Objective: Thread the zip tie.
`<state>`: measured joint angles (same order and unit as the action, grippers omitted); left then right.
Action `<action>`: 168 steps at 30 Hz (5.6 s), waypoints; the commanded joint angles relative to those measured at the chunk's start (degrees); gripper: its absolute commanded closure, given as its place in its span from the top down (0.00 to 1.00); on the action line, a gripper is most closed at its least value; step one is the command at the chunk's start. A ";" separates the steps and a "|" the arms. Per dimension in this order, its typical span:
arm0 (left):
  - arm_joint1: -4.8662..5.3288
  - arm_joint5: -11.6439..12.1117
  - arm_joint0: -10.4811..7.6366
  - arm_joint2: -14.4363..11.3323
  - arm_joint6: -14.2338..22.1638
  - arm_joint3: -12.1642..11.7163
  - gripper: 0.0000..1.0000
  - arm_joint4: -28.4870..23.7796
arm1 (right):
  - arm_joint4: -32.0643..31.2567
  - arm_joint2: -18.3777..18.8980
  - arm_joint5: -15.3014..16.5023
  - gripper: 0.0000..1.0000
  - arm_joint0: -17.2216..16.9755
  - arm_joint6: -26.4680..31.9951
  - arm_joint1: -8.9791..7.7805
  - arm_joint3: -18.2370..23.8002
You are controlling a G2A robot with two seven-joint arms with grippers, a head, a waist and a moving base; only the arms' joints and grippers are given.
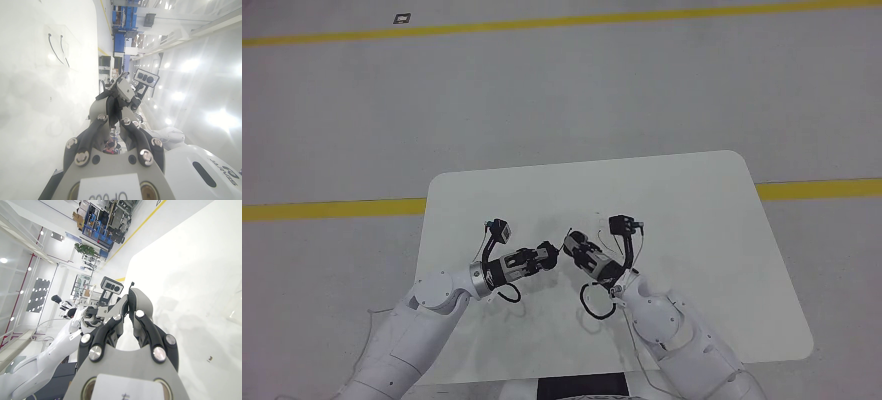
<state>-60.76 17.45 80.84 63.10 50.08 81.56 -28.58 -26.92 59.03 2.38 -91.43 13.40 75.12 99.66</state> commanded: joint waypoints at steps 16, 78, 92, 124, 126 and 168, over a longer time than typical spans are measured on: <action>0.00 0.00 0.00 0.00 0.00 0.00 0.00 0.00 | -0.66 0.03 0.14 1.00 -0.77 -0.42 -0.29 1.15; -1.31 -13.56 -1.99 -1.12 9.96 -7.07 0.00 -28.02 | -47.14 -3.19 6.98 1.00 0.79 -24.18 -1.72 -8.33; -1.57 -14.56 -1.65 -1.59 7.42 -6.18 0.00 -29.09 | -45.46 -4.24 8.15 0.21 1.57 -22.41 -1.41 -8.54; -1.54 -15.53 -1.72 -1.41 8.28 -6.72 0.00 -29.04 | -45.84 -5.72 6.99 0.00 2.63 -20.83 -0.86 -8.77; -1.53 -15.52 -1.74 -1.37 8.29 -6.76 0.00 -29.07 | -45.99 -5.53 6.94 0.00 2.44 -20.81 -0.92 -8.76; -1.95 -15.24 -2.77 -1.21 8.28 -8.30 0.00 -31.15 | -44.97 -1.32 6.59 0.00 0.16 -17.77 -1.87 -9.90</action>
<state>-62.68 2.20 78.17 61.94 58.29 73.36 -59.67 -71.96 57.63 9.03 -91.25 -4.40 73.27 89.80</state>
